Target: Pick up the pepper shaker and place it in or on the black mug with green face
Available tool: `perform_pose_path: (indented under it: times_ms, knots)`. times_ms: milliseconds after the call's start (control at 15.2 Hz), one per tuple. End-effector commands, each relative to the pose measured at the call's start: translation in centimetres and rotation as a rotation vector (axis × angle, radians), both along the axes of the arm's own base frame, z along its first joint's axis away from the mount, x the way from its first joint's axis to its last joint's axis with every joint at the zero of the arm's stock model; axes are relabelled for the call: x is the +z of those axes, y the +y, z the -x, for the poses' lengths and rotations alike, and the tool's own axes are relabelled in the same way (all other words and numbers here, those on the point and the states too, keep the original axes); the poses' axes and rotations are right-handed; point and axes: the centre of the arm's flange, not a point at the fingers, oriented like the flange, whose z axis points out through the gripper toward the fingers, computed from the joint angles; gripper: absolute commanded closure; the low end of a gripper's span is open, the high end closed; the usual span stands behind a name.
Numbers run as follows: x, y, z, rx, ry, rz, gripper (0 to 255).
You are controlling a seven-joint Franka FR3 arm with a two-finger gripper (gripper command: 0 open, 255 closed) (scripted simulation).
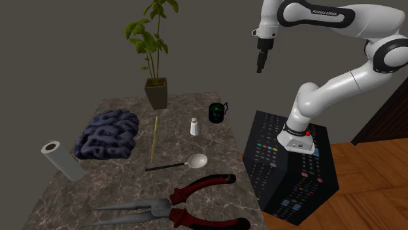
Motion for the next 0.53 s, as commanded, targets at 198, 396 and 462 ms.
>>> perform_pose_path:
  times_ms: [198,396,462]
  knots:
    - [-1.8,2.8,-2.2,0.014,-0.019,0.018,0]
    - [-3.5,5.6,-4.3,0.028,-0.039,0.036,0]
    - [-4.1,6.6,-5.1,0.033,-0.045,0.042,0]
